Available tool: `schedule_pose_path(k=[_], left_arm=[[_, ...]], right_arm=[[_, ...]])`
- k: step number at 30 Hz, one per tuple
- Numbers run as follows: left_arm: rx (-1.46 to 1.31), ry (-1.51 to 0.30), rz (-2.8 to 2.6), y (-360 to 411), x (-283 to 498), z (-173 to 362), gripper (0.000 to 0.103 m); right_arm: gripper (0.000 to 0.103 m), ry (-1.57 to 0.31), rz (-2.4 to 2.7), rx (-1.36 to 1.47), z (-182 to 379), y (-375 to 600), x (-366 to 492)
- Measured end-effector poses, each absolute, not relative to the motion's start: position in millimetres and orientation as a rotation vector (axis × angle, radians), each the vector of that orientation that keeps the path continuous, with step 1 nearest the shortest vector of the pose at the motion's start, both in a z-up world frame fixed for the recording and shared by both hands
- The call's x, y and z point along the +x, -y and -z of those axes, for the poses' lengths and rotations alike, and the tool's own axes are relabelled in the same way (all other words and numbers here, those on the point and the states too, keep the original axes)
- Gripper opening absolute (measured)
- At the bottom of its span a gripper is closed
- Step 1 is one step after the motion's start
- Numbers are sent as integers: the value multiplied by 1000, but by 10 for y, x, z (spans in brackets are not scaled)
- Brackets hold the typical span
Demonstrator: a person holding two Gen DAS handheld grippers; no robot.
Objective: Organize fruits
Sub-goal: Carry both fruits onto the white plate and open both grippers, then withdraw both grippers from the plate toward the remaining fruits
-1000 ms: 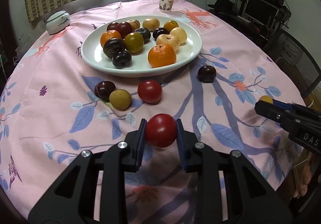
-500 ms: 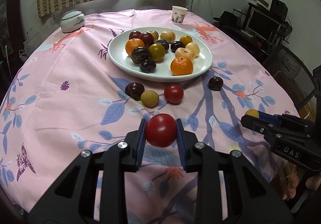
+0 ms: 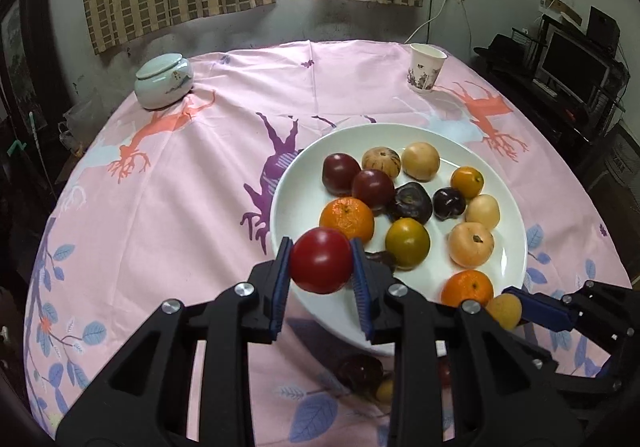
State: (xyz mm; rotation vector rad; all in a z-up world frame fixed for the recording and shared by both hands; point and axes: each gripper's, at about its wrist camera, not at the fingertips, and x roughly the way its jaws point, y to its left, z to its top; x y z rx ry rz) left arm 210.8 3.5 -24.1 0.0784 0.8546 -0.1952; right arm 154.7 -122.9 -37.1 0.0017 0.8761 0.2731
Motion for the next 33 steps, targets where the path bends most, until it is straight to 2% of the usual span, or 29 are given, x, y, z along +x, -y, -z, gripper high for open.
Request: schedule_pose_path(k=[11, 12, 13, 14, 20, 22, 24, 26, 28, 33], left_arm=[[75, -901, 201, -12, 2413, 412, 32], [67, -901, 202, -21, 2426, 390, 46], [59, -891, 199, -34, 2420, 349, 69], [51, -867, 193, -55, 2402, 292, 75], [24, -792, 210, -124, 2132, -52, 78], [16, -774, 227, -157, 1935, -139, 82], [19, -739, 236, -172, 1670, -207, 85], [18, -710, 242, -194, 1387, -236, 87], [9, -694, 254, -209, 1109, -206, 92], [16, -706, 265, -178, 567, 59, 92]], right_arm=[[29, -883, -239, 9, 463, 1234, 1995], [31, -878, -228, -8, 463, 1228, 2011], [46, -877, -211, -28, 458, 1227, 2014], [62, -872, -184, -48, 437, 1237, 1997], [63, -795, -138, -30, 136, 1476, 1744], [64, -776, -124, -15, 35, 1606, 1583], [68, -768, -95, 12, -21, 1764, 1406], [85, -763, -54, 51, -31, 1942, 1191], [93, -748, -17, 95, 2, 2097, 943], [93, -791, -7, 161, 278, 2233, 440]])
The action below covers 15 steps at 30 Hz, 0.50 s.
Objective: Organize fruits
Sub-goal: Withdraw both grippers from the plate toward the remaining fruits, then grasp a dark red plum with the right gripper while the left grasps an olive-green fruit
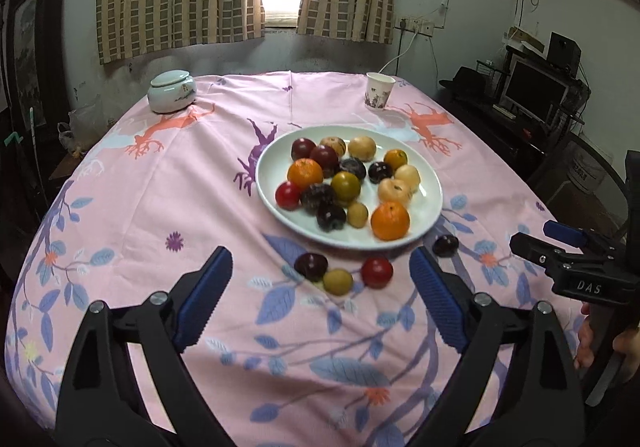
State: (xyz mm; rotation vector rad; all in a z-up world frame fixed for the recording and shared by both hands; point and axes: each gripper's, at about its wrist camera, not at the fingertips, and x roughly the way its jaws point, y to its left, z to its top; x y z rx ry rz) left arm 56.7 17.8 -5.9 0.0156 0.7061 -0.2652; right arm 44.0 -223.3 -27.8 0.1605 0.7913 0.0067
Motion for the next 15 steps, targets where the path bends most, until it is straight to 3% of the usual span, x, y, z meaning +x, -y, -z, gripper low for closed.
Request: schedule_pose_path(k=[8, 13, 15], left_arm=[[46, -799, 263, -92, 324, 450, 92], [34, -855, 253, -88, 388, 619, 92], [28, -864, 252, -106, 411, 650, 92]], right_arm=[[93, -891, -50, 120, 626, 1978, 307], [93, -831, -45, 40, 676, 1877, 574], [70, -835, -41, 44, 706, 1911, 752]])
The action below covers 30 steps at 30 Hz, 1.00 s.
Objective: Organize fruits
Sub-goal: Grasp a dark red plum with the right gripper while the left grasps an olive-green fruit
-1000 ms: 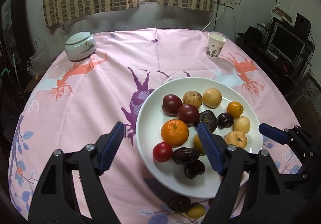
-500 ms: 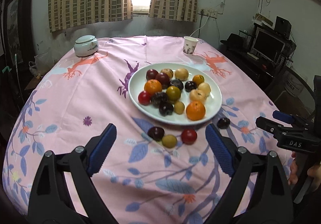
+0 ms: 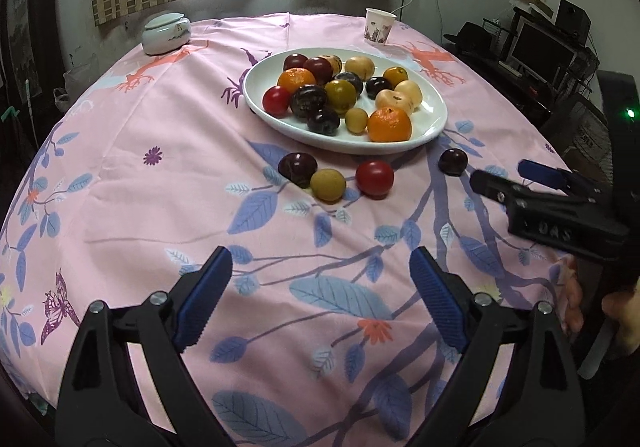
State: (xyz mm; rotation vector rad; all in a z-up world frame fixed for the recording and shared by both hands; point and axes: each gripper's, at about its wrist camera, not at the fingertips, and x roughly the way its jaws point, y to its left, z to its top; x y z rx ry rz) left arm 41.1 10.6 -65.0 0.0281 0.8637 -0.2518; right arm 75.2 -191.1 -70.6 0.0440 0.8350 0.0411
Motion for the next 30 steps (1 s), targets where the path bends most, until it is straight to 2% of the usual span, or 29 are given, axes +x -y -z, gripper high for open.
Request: schedule_pose_path(k=[1, 2, 7, 8, 9, 18, 24, 26, 30], left_arm=[[26, -865, 248, -120, 422, 658, 92], [24, -866, 245, -135, 434, 665, 92], [2, -875, 236, -221, 521, 696, 92], [-1, -877, 235, -231, 543, 702, 92], [-1, -877, 233, -234, 564, 704, 92], [33, -869, 194, -230, 840, 712, 92], [41, -889, 218, -62, 1047, 841, 91], [56, -887, 231, 12, 1080, 875, 88], [49, -885, 268, 79, 1123, 902, 74]], right_arm=[[51, -859, -48, 60, 738, 1937, 860], [46, -884, -52, 79, 772, 1965, 951], [46, -927, -44, 90, 889, 1964, 1219], [36, -938, -47, 89, 917, 1951, 1255], [31, -958, -50, 82, 958, 1932, 1298], [31, -903, -107, 113, 708, 1910, 814], [31, -934, -159, 181, 758, 1968, 519], [31, -933, -156, 191, 760, 1999, 485], [31, -925, -156, 216, 734, 2069, 439]])
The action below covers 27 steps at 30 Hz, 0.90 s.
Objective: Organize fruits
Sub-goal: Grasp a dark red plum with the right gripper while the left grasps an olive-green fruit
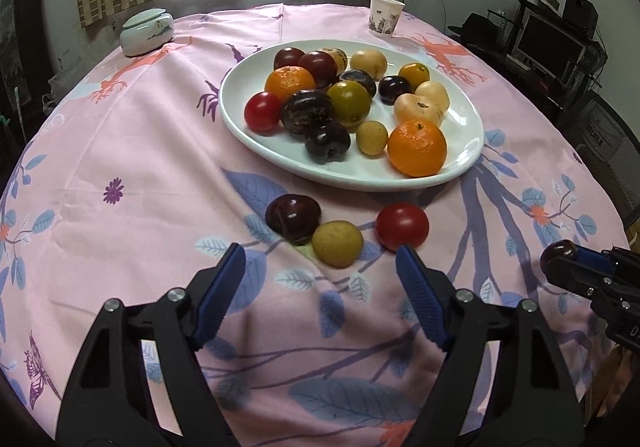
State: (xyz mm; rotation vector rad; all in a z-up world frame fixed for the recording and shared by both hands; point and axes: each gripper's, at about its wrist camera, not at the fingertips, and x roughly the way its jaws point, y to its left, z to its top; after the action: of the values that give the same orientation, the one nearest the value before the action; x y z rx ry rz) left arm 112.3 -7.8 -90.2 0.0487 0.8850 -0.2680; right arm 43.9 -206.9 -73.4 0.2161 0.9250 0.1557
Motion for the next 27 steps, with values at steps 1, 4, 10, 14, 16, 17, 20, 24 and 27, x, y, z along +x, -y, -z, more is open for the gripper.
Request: schedule_pose_path(k=[1, 4, 10, 14, 16, 17, 20, 24, 27], left_arm=[[43, -897, 271, 76, 1150, 918, 67], [10, -944, 285, 53, 1238, 992, 47], [7, -953, 292, 79, 1329, 1020, 49], [14, -951, 285, 105, 1352, 1018, 48], [11, -949, 284, 93, 1347, 1010, 47], [13, -943, 286, 89, 1333, 997, 47], [30, -912, 299, 99, 1272, 928, 43], [62, -885, 323, 178, 1248, 862, 40], [119, -866, 306, 248, 1247, 872, 40]], right_arm=[[31, -924, -156, 222, 730, 2078, 432], [31, -925, -170, 237, 726, 2082, 402], [32, -934, -188, 257, 744, 2087, 370], [32, -933, -192, 267, 751, 2092, 369], [32, -935, -191, 267, 753, 2094, 372], [32, -936, -190, 266, 752, 2093, 369], [32, -933, -191, 265, 741, 2086, 350], [32, -930, -191, 272, 744, 2102, 345], [32, -937, -196, 276, 762, 2104, 364]])
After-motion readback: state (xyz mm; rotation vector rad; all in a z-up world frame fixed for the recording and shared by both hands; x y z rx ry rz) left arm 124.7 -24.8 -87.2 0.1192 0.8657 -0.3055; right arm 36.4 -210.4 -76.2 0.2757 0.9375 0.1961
